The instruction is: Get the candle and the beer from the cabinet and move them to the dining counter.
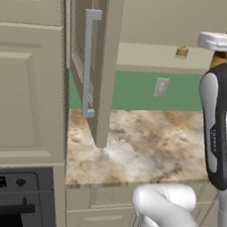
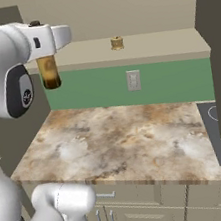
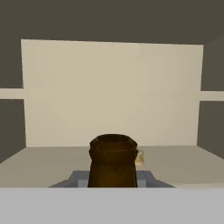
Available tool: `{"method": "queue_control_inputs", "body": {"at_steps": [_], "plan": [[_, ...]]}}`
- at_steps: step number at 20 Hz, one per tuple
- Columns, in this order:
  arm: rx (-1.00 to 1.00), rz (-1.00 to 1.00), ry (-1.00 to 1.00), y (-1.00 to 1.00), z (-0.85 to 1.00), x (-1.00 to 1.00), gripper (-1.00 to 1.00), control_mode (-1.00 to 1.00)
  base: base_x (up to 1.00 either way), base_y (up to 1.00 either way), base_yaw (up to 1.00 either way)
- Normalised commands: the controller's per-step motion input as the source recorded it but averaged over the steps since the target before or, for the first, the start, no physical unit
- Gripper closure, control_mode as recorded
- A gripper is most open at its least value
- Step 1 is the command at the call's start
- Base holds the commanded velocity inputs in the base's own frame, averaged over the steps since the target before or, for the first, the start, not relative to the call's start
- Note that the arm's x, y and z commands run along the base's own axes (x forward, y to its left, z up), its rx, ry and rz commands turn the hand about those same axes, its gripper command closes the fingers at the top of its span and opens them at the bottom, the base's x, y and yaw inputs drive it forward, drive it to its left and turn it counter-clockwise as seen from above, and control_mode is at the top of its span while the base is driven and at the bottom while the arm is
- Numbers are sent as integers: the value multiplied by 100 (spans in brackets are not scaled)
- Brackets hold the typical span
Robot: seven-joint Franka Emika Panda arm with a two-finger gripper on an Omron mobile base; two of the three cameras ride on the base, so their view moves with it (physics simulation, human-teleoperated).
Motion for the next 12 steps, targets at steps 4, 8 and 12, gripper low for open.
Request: {"method": "queue_control_inputs", "body": {"at_steps": [4,8,12], "plan": [[0,0,0,0,-1,-48,100,-100,0,0,0],[0,0,0,0,-24,-49,100,-100,0,0,0],[0,0,0,0,-36,-41,100,-100,0,0,0]]}}
